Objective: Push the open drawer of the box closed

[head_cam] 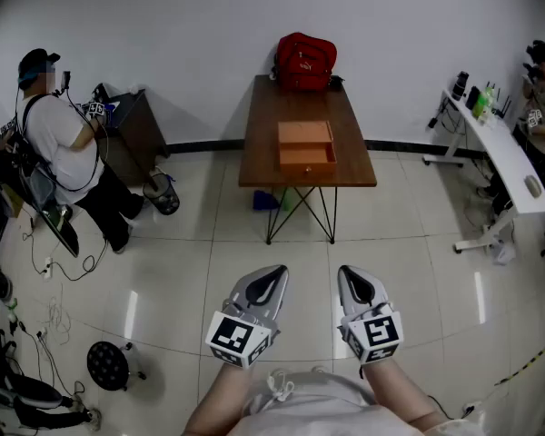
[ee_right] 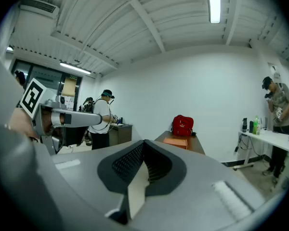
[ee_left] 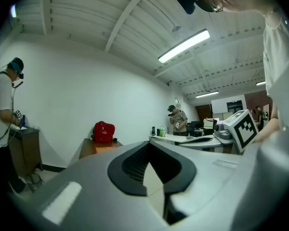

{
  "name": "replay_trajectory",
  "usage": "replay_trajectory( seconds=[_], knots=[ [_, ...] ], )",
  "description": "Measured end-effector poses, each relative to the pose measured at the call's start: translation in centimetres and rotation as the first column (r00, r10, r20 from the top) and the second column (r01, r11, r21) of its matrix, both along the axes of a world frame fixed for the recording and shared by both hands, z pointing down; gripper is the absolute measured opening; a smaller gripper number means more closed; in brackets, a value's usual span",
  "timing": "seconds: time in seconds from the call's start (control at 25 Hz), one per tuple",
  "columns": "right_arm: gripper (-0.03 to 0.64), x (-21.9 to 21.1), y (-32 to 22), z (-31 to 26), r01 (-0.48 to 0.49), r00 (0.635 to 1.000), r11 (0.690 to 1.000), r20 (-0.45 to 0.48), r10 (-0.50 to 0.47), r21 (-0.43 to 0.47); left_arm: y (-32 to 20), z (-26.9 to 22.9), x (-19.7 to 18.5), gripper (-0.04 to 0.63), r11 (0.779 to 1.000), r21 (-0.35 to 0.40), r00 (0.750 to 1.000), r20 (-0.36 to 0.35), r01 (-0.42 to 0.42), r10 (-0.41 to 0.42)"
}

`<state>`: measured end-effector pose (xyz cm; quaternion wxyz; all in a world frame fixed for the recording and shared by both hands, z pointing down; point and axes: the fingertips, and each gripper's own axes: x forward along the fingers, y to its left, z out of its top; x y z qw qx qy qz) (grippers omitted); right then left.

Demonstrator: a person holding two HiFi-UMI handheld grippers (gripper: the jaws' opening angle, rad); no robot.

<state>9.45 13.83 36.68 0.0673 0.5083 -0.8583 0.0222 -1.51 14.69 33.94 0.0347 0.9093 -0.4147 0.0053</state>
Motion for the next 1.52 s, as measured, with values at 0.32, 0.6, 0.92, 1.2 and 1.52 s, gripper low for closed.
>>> replay_trajectory(
  seconds=[0.32,0.6,0.92,1.2,1.52],
  knots=[
    [0.002,-2.7,-1.3,0.7,-0.049,0.999,0.999,-0.004,0.049,0.014,-1.2,0.7,-4.5,0.005,1.000,-0.004,1.000,0.003,-0.011,0.011],
    [0.002,-6.0,-3.9,2.4,-0.012,1.000,1.000,-0.016,0.012,-0.012,-4.8,2.8,-7.3,0.005,0.999,-0.051,1.000,-0.017,0.007,-0.008],
    [0.002,-5.1,-13.6,5.1,-0.008,1.000,0.998,0.003,0.008,-0.055,-14.3,6.7,-6.9,0.005,0.995,-0.099,0.999,-0.029,0.033,-0.036],
    [0.002,-4.3,-27.7,6.2,0.011,1.000,0.996,0.018,-0.009,-0.094,-28.4,7.8,-5.4,0.003,0.994,-0.099,0.999,-0.006,0.044,-0.045],
    [0.002,-0.8,-41.7,9.4,-0.036,0.999,0.983,-0.006,0.035,-0.178,-42.1,11.2,-3.1,0.005,0.979,-0.196,0.998,-0.014,0.054,-0.058]
  ],
)
